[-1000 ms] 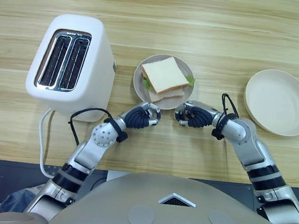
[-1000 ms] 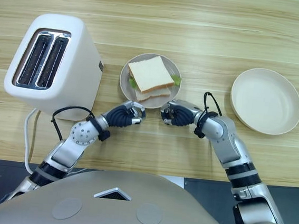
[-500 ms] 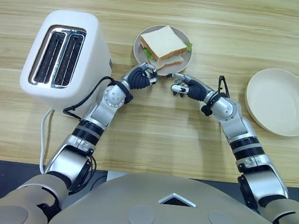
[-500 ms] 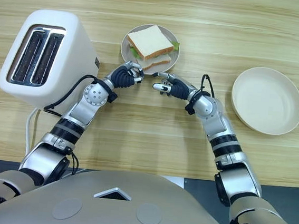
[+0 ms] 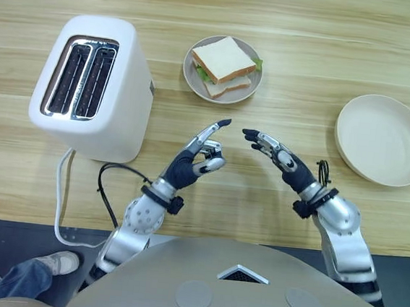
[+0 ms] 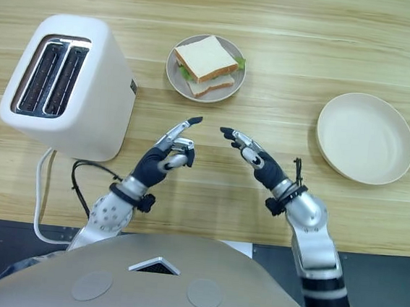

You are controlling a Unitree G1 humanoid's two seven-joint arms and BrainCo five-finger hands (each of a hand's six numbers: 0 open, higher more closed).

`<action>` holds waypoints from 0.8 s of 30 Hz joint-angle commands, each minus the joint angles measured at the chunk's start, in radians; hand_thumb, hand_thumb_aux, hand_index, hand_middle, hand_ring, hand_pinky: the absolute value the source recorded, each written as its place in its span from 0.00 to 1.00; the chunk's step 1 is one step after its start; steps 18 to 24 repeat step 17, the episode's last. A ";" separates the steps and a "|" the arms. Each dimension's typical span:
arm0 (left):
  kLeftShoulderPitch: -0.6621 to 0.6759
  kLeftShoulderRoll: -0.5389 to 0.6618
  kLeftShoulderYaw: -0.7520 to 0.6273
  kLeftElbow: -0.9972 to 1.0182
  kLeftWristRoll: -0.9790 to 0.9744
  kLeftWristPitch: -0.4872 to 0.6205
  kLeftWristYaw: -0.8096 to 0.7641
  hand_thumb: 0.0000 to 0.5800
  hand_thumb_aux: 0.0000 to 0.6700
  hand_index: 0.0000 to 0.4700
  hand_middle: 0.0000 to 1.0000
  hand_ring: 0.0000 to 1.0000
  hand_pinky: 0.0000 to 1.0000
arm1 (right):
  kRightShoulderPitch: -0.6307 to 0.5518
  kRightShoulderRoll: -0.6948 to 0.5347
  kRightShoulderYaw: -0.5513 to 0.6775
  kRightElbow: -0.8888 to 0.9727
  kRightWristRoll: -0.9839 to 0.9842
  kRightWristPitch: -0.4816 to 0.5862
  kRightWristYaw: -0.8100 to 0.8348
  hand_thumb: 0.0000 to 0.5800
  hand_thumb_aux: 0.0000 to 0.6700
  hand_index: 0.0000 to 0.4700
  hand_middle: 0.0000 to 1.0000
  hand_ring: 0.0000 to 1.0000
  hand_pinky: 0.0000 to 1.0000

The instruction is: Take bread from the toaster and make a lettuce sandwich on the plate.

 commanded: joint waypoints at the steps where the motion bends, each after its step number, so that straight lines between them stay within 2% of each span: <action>1: 0.112 -0.043 -0.009 -0.081 -0.023 -0.073 0.076 0.00 0.00 0.00 0.00 0.00 0.00 | 0.090 0.043 0.009 -0.016 -0.112 -0.189 -0.098 0.00 0.00 0.00 0.00 0.00 0.00; 7: 0.150 -0.024 0.037 0.003 0.056 -0.152 0.132 0.00 0.00 0.00 0.00 0.00 0.00 | 0.131 0.067 0.043 0.040 -0.083 -0.322 -0.106 0.00 0.00 0.00 0.00 0.00 0.00; 13: 0.221 -0.039 0.064 -0.035 0.103 -0.182 0.184 0.00 0.00 0.00 0.00 0.00 0.00 | 0.087 0.026 0.079 0.014 -0.020 -0.303 -0.022 0.00 0.00 0.00 0.00 0.00 0.00; 17: 0.264 -0.039 0.080 -0.056 0.097 -0.188 0.198 0.00 0.00 0.00 0.00 0.00 0.00 | 0.101 0.011 0.106 -0.025 -0.021 -0.293 -0.002 0.00 0.00 0.00 0.00 0.00 0.00; 24: 0.264 -0.039 0.080 -0.056 0.097 -0.188 0.198 0.00 0.00 0.00 0.00 0.00 0.00 | 0.101 0.011 0.106 -0.025 -0.021 -0.293 -0.002 0.00 0.00 0.00 0.00 0.00 0.00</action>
